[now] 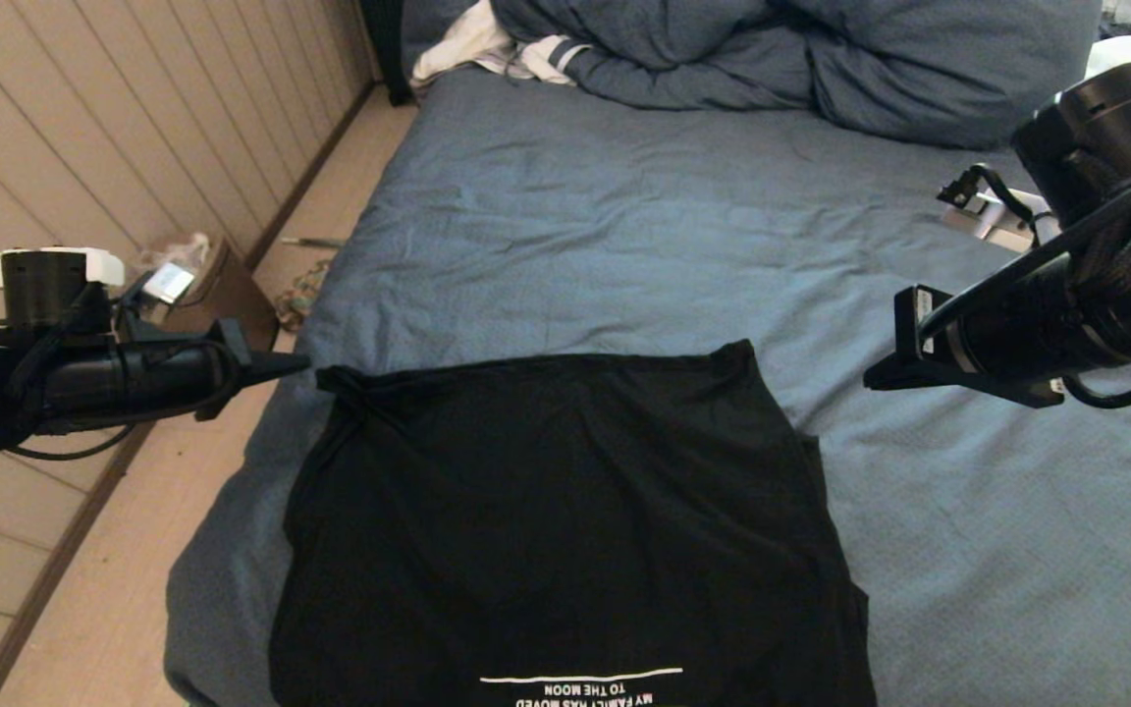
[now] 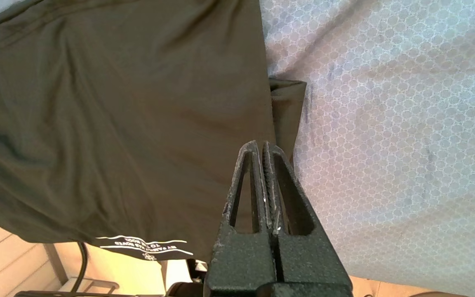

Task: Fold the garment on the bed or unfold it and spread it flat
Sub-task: Fold the black T-shirt

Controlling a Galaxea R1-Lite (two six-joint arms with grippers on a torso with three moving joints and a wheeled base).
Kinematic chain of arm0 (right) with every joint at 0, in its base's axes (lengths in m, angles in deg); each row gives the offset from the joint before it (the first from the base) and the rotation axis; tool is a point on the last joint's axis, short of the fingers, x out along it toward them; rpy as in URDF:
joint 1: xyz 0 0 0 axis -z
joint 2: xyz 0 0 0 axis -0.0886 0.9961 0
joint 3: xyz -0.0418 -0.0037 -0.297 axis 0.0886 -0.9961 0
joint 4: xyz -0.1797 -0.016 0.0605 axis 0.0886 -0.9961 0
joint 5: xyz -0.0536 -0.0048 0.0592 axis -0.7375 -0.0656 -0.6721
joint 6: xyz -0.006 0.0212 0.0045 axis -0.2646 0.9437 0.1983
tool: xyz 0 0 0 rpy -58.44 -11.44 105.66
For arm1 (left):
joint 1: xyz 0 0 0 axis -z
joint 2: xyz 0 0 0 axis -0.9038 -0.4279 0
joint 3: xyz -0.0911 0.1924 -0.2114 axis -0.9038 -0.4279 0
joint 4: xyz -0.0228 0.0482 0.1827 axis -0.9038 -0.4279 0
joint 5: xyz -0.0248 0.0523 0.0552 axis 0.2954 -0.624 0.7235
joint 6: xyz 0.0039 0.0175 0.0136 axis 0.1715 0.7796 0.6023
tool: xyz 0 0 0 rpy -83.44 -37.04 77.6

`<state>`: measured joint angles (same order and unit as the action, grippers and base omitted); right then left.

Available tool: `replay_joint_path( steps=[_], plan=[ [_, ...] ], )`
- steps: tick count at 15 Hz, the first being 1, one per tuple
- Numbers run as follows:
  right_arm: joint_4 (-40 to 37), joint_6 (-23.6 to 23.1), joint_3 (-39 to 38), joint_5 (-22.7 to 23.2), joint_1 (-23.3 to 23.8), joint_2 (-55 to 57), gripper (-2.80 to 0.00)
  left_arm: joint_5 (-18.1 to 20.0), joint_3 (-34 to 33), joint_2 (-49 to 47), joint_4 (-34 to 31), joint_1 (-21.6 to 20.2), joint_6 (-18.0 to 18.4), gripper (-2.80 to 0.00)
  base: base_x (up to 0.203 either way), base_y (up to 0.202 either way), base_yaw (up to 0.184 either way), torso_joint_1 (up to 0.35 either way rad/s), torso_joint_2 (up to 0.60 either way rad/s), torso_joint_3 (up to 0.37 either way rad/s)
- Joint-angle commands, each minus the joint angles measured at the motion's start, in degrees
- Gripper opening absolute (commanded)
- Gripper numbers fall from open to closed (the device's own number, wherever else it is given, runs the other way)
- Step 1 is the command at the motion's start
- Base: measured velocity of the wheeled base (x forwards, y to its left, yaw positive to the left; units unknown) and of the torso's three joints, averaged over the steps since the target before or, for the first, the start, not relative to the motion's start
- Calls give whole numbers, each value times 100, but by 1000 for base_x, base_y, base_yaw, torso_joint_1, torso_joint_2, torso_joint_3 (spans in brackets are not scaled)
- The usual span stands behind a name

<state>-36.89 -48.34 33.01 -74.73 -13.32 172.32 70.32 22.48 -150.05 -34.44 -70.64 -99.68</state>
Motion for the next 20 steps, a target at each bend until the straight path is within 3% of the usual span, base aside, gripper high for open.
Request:
replay_joint_path(
  steps=[1, 8, 10, 13, 14, 20],
  plan=[
    [-15, 6, -51, 0, -35, -96, -280, 62, -24, 30, -8, -9, -27, -280, 0, 0, 0, 0, 0, 0],
    [-8, -14, -225, 3, -97, -122, -280, 490, -658, 1242, -65, 105, 366, -280, 0, 0, 0, 0, 0, 0],
    [-10, -6, -560, -24, -141, -142, -280, 1021, -762, 1273, -94, 105, 354, -280, 0, 0, 0, 0, 0, 0],
    [30, -74, -1375, -39, -159, -261, -280, 1175, -654, 1083, -292, 105, 342, -280, 0, 0, 0, 0, 0, 0],
    [114, -160, -1649, -38, -190, -299, 0, 1175, -645, 1032, -298, 105, 342, -280, 0, 0, 0, 0, 0, 0],
    [1125, -482, -2530, 22, -395, -131, 0, 1184, -645, 909, -281, 105, 342, -280, 0, 0, 0, 0, 0, 0]
  ],
)
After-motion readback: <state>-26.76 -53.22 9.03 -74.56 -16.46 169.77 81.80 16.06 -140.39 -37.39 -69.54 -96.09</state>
